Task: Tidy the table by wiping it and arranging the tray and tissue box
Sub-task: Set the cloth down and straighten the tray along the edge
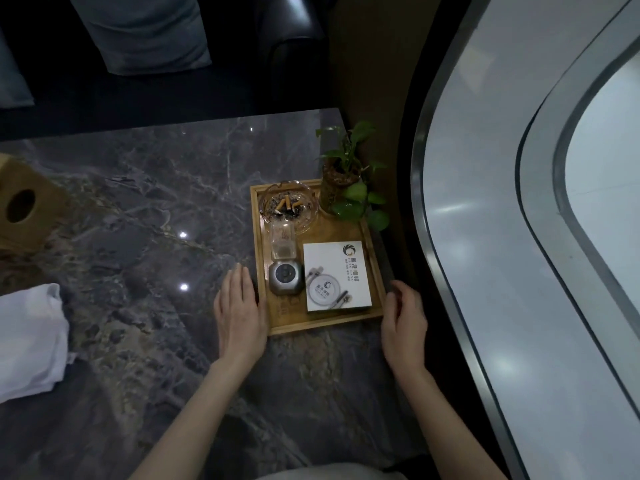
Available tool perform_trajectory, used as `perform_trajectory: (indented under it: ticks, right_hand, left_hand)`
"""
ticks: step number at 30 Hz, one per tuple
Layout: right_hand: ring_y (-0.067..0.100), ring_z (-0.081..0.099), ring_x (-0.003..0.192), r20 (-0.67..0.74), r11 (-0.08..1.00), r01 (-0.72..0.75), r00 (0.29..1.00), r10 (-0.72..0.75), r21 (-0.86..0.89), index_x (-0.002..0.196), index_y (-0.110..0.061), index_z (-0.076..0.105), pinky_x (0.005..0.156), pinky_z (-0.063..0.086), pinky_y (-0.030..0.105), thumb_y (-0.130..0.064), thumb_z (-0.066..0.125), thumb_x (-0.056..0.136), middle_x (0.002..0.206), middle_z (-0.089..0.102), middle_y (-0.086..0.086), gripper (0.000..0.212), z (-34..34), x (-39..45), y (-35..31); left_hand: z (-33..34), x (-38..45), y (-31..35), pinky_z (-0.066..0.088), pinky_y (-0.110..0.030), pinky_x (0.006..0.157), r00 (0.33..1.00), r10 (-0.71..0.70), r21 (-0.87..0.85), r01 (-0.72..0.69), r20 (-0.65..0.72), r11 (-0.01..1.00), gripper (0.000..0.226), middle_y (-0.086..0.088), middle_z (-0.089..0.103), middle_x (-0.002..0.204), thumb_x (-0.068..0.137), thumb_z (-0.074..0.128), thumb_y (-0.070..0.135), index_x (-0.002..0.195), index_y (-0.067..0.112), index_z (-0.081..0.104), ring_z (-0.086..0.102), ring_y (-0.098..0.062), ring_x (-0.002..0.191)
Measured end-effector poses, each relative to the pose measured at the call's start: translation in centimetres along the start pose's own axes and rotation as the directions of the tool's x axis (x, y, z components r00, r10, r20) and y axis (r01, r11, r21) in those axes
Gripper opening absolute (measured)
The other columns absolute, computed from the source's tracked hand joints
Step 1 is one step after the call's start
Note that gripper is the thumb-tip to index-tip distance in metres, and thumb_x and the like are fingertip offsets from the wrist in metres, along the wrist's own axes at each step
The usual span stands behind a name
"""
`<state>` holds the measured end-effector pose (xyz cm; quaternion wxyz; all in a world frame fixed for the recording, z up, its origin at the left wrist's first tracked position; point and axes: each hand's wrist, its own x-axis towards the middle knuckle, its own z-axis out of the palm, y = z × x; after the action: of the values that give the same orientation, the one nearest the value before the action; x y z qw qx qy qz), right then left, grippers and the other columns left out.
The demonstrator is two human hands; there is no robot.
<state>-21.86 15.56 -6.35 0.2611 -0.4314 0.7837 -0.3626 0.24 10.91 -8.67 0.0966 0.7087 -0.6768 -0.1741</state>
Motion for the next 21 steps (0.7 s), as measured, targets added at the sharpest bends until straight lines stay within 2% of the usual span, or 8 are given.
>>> perform_trajectory:
  ticks: [2, 4, 7, 10, 15, 21]
  right_hand:
    - [0.014, 0.059, 0.072, 0.046, 0.996, -0.091, 0.995, 0.091, -0.012, 0.103, -0.007, 0.059, 0.066, 0.045, 0.025, -0.021, 0.042, 0.096, 0.083, 0.063, 0.004, 0.023, -0.1, -1.1, 0.4]
    - [0.008, 0.055, 0.052, 0.120, 0.977, -0.212, 0.971, 0.207, 0.029, 0.082, -0.010, 0.059, 0.052, 0.042, 0.024, -0.028, 0.041, 0.097, 0.061, 0.058, 0.001, 0.030, 0.2, -1.5, 0.7]
    - [0.005, 0.045, 0.028, 0.208, 0.863, -0.462, 0.882, 0.423, 0.206, 0.072, -0.006, 0.057, 0.031, 0.032, 0.015, -0.034, 0.040, 0.096, 0.049, 0.053, 0.008, 0.041, 1.2, -1.1, 0.6]
    - [0.008, 0.043, 0.023, 0.272, 0.773, -0.573, 0.816, 0.510, 0.272, 0.072, -0.001, 0.055, 0.027, 0.029, 0.012, -0.034, 0.041, 0.096, 0.048, 0.053, 0.013, 0.043, 1.9, -0.6, 0.3]
    - [0.010, 0.047, 0.023, 0.357, 0.608, -0.694, 0.720, 0.595, 0.385, 0.068, 0.002, 0.054, 0.028, 0.036, 0.013, -0.024, 0.042, 0.095, 0.031, 0.055, 0.003, 0.039, 2.5, -0.4, -0.1]
    - [0.014, 0.052, 0.025, 0.385, 0.567, -0.709, 0.704, 0.596, 0.418, 0.066, 0.003, 0.053, 0.030, 0.043, 0.018, -0.017, 0.040, 0.095, 0.033, 0.057, 0.007, 0.038, 2.5, 0.1, -0.2]
  left_hand:
    - [0.3, -0.8, -0.4, 0.010, -0.045, 0.116, 0.999, 0.008, 0.023, -0.009, 0.032, 1.000, 0.056, -0.013, 0.017, 0.155, 0.096, 0.035, 0.028, 0.143, 0.003, 0.019, 0.010, -0.026, 0.144]
    - [0.6, -1.2, -0.7, 0.006, -0.046, 0.116, 0.997, 0.009, 0.040, -0.012, 0.073, 0.999, 0.055, -0.010, 0.018, 0.155, 0.095, 0.034, 0.031, 0.142, 0.004, 0.023, 0.006, -0.024, 0.144]
    - [0.9, -1.5, -0.8, 0.001, -0.045, 0.116, 0.993, 0.028, -0.007, -0.028, 0.113, 1.000, 0.057, -0.007, 0.017, 0.156, 0.095, 0.035, 0.036, 0.143, 0.007, 0.024, -0.001, -0.022, 0.145]
    - [1.0, -1.4, -0.9, -0.001, -0.045, 0.116, 0.992, 0.058, -0.073, -0.050, 0.112, 0.996, 0.056, -0.006, 0.020, 0.155, 0.094, 0.039, 0.036, 0.142, 0.009, 0.027, -0.001, -0.021, 0.144]
    - [0.6, -1.0, -1.1, -0.002, -0.047, 0.115, 0.989, 0.096, -0.113, -0.084, 0.109, 0.990, 0.053, 0.002, 0.021, 0.155, 0.092, 0.045, 0.031, 0.141, 0.018, 0.029, -0.002, -0.018, 0.144]
    - [0.4, -0.7, -1.3, -0.002, -0.048, 0.115, 0.986, 0.120, -0.133, -0.104, 0.117, 0.986, 0.054, 0.004, 0.019, 0.155, 0.092, 0.046, 0.030, 0.142, 0.020, 0.028, -0.001, -0.013, 0.144]
